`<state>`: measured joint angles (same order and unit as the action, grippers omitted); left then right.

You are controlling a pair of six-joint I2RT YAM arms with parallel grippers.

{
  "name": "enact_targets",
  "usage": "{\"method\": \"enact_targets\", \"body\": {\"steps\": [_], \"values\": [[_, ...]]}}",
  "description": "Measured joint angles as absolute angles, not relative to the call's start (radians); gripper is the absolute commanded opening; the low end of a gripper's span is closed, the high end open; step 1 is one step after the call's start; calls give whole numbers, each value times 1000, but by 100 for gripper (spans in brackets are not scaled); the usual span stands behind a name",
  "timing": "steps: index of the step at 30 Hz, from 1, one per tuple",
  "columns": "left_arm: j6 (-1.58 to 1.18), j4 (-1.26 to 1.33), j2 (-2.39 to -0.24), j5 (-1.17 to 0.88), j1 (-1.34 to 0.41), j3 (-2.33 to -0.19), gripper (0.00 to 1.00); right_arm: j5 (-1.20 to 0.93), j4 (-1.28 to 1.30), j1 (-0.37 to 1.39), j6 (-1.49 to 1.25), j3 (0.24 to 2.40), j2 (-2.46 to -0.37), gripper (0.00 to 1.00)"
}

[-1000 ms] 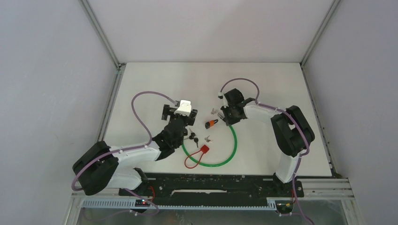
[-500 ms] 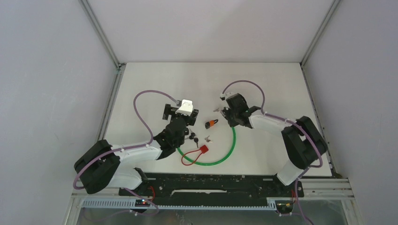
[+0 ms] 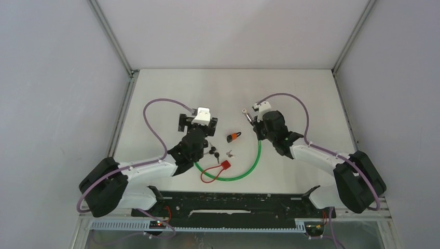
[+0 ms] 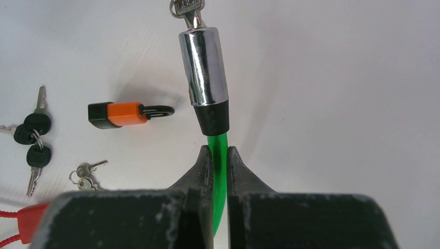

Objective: Lock with the key
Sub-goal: Pick up the lock from the center of the board.

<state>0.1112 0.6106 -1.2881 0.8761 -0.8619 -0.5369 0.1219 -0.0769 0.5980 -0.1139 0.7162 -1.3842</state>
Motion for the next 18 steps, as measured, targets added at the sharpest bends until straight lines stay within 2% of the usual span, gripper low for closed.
{"method": "enact_targets", "body": {"steps": [4,9,13,18], "values": [[74,599,-1195,810,-862,-523,100,130,-148,613,-102,653,-1345,0],[43,618,-1057,585,-861,-471,100,159,-219,620,-102,606,-1298,0],[41,617,-1058,445,-861,-471,99,182,-287,620,-109,567,-1249,0],[42,588,-1093,418,-861,-471,97,195,-360,621,-116,518,-1196,0]]}}
